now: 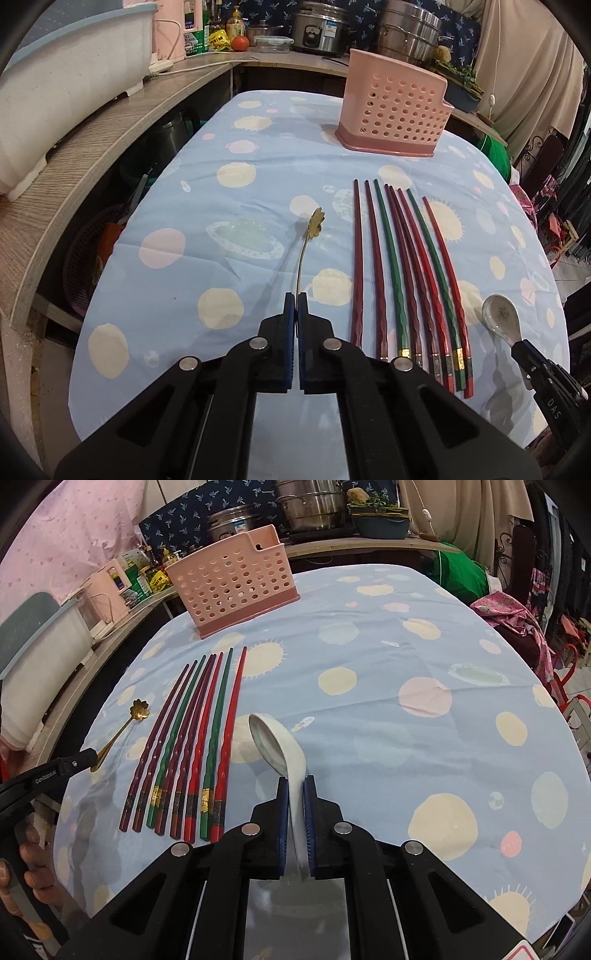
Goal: Organize utensils
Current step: 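Lift both spoons off the cloth with both tools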
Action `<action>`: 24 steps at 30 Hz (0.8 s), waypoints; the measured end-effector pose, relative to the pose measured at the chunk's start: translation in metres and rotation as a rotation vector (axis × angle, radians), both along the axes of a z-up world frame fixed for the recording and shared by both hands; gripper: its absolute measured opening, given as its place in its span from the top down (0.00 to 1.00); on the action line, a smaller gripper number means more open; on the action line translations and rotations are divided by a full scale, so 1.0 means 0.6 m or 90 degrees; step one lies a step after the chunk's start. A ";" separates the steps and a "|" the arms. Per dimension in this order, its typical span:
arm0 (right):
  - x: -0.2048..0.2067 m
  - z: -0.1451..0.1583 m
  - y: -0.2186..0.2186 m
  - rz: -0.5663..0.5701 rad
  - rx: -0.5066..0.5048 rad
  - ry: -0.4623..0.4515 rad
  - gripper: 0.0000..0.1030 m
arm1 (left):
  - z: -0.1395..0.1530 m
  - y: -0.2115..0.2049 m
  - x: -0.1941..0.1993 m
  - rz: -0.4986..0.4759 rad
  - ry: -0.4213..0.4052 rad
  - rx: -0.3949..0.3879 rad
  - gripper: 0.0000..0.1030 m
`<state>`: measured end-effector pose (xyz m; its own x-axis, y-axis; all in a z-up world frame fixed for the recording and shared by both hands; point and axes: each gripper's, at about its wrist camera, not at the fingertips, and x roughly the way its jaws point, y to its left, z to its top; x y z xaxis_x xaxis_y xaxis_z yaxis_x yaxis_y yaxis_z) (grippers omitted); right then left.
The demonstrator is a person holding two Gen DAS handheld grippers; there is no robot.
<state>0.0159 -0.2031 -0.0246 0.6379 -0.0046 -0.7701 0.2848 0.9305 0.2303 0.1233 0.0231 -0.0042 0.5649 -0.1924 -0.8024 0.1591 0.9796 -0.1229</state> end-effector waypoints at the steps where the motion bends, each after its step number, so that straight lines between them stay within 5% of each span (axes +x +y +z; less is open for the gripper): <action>1: -0.004 0.004 -0.002 -0.002 0.004 -0.005 0.92 | 0.004 0.002 -0.003 0.001 -0.002 0.000 0.99; 24: -0.071 -0.034 0.012 0.023 0.022 0.028 0.88 | 0.001 0.007 -0.043 0.003 0.003 0.014 0.99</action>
